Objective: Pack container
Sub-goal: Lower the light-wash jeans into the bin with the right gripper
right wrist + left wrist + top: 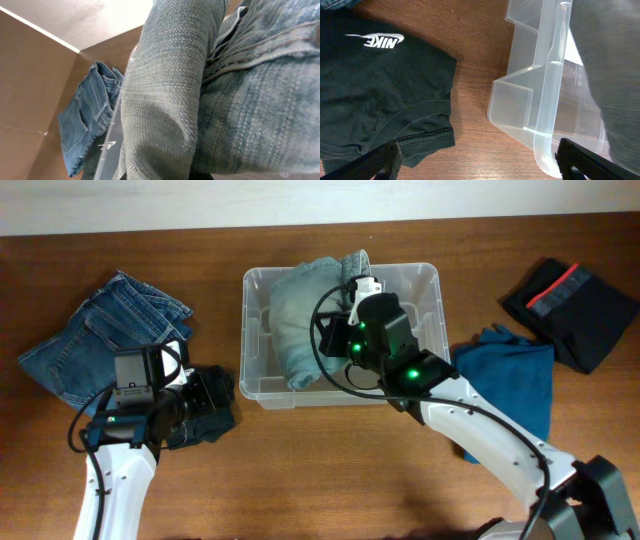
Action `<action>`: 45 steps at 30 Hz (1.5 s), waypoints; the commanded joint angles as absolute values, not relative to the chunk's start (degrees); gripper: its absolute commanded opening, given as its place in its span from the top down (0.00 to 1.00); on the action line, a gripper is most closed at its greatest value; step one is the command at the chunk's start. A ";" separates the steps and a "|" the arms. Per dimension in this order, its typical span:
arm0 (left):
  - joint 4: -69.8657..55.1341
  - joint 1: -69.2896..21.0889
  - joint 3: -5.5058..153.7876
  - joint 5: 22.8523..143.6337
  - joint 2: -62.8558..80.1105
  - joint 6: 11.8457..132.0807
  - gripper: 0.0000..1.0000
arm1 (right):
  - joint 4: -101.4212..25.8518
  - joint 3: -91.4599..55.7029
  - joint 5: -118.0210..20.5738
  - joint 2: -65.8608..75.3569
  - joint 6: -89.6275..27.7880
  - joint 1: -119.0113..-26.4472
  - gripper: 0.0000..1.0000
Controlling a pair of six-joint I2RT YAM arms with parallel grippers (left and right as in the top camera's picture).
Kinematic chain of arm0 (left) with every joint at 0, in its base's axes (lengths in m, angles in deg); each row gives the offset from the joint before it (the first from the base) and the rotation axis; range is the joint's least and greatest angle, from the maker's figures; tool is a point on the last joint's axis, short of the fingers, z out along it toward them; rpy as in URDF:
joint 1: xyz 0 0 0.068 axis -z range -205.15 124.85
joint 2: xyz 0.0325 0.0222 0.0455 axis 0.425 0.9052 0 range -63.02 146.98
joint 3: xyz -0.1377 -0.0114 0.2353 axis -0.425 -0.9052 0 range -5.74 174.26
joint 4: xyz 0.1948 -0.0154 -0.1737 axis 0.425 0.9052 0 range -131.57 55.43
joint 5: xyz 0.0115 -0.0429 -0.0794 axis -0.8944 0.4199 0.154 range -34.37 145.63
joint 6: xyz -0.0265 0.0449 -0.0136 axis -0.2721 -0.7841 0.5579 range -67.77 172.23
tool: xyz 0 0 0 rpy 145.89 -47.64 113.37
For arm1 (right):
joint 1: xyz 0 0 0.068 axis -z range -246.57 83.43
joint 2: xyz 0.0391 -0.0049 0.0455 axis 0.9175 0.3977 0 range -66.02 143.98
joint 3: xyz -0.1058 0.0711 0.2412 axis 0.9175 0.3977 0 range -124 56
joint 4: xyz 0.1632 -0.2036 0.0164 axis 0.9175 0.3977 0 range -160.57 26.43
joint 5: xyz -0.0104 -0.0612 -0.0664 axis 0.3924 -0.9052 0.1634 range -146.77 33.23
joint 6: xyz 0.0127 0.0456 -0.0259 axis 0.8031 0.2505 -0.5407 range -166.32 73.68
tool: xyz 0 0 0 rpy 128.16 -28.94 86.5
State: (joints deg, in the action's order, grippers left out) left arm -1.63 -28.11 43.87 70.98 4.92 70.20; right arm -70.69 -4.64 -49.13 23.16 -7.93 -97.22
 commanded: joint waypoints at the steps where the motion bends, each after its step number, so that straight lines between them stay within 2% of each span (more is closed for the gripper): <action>1: -1.61 -27.91 44.11 70.59 4.88 69.29 0.00 | -72.68 -6.15 -50.16 23.88 -7.84 -97.79 0.96; 41: -1.61 -27.91 44.11 70.59 4.88 69.29 0.01 | -78.34 -6.15 -45.15 31.71 -3.99 -98.12 0.96; 42: -1.61 -27.91 44.11 70.59 4.88 69.29 0.01 | -78.32 -6.15 -44.65 31.71 -4.01 -98.12 0.87; 43: -1.61 -27.91 44.11 70.59 4.90 69.29 0.01 | -78.32 -6.15 -44.32 31.71 -4.01 -98.12 0.73; 45: -1.61 -27.91 44.11 70.59 4.90 69.29 0.01 | -78.30 -6.15 -43.45 31.71 -4.01 -98.12 0.59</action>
